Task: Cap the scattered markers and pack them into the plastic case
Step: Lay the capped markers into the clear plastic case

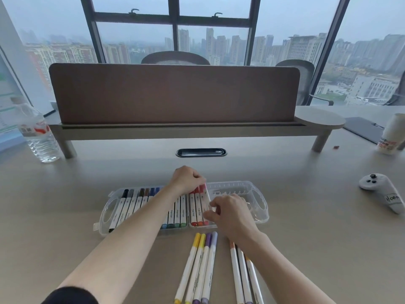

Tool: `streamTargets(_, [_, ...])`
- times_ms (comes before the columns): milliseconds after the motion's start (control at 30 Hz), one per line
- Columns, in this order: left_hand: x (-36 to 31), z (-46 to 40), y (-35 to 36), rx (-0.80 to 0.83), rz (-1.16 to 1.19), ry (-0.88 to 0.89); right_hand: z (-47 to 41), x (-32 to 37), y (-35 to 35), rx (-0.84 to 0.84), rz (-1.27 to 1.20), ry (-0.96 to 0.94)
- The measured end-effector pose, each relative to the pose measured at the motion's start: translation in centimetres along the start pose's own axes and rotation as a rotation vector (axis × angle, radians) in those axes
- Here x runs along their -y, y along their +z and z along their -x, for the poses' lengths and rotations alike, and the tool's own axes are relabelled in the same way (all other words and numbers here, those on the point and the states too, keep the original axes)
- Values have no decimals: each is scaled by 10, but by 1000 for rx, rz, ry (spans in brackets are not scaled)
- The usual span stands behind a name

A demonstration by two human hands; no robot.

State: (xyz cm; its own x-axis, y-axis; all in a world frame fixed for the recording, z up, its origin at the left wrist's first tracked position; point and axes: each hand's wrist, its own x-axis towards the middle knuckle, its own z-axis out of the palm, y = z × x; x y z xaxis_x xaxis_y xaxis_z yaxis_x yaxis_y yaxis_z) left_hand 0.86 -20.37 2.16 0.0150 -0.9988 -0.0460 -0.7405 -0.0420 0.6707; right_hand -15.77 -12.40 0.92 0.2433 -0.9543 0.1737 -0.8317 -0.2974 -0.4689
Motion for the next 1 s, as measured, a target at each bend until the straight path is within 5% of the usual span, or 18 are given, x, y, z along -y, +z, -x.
streamTargets(467, [-6, -13, 3, 14, -96, -147, -5, -7, -2, 80, -22, 48])
streamTargets(667, [10, -7, 3, 21, 37, -23, -5, -14, 0, 98, -139, 16])
streamTargets(1000, [27, 55, -2, -379, 117, 210, 20, -43, -4, -144, -178, -71])
